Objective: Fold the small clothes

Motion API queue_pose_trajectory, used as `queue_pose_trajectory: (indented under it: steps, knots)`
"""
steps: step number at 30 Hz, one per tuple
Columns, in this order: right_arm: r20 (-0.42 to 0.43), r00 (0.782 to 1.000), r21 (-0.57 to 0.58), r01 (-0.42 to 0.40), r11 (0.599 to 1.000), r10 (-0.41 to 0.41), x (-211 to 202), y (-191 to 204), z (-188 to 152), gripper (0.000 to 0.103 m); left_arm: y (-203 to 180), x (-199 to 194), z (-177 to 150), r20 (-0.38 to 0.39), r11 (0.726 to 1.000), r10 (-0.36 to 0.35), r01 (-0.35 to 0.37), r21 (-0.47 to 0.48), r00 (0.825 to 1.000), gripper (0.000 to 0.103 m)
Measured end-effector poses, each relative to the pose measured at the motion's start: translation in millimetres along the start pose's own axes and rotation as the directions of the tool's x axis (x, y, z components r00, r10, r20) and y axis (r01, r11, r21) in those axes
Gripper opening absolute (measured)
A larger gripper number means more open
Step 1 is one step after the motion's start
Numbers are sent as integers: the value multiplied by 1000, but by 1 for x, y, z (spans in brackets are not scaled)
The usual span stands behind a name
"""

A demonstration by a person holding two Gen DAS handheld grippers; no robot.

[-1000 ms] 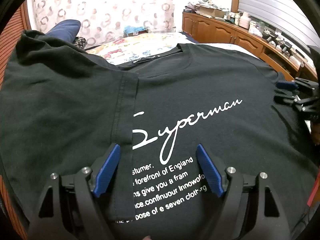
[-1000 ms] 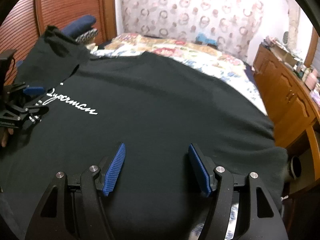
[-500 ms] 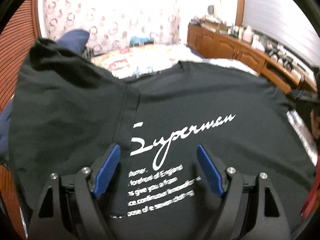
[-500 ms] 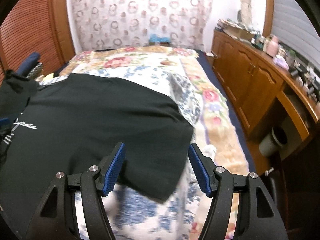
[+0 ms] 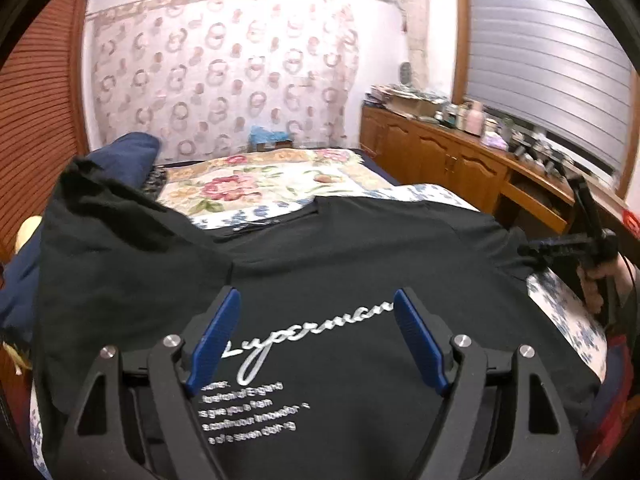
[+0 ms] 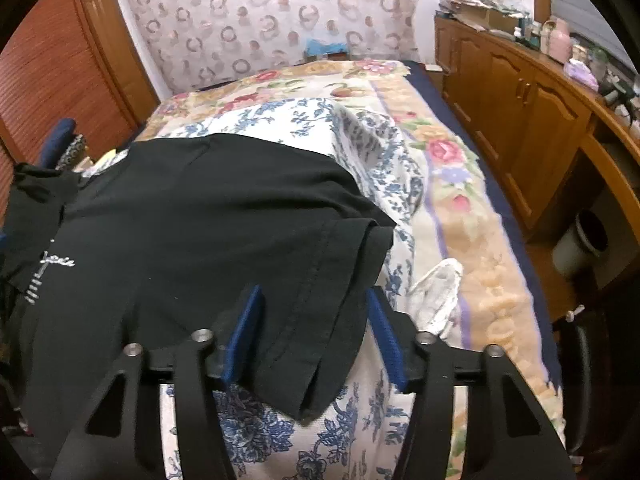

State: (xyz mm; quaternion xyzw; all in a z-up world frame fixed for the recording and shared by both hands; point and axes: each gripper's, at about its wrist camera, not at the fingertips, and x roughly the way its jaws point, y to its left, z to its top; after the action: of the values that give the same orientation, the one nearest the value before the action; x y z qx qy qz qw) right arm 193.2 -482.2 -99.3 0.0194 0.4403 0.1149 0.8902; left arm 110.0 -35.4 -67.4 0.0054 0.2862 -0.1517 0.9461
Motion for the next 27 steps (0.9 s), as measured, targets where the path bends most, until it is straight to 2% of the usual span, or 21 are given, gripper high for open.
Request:
queue_pose_trajectory:
  steps: [1,2,4,7,11,18,23,27]
  knots:
    - [2,1000,-13,6,1000,-6,-1,2,0,34,-3,-2,-1,-5,1000,-9,9,3,1000,79]
    - [6,1000,-39,29,999,-29,-4,7,0,30,-5,-2,-1,-15,1000,-17,17,5,1000,79]
    - [18,995,-107,99,989,-97,-6,18,0,12,-8,-2,-2,-31,1000,-27,27,3,999,79]
    - [40,992,-189,125,974,-120,-11,38,-2,5,-12,-8,-5,-30,998,-63,63,-12,998,79]
    - [95,990,-236,128,963,-108,-23,60,1,4,-20,-15,-9,-27,998,-59,59,11,998,79]
    - [179,984,-301,50,952,5,-47,110,10,4,-20,-31,-10,18,999,-46,46,9,999,79]
    - [157,984,-370,-20,929,84,-48,152,4,4,-13,-40,-10,33,999,-40,40,-4,999,79]
    - [98,985,-396,-94,914,144,-36,178,-11,4,-10,-41,-12,32,999,-41,42,-15,999,79]
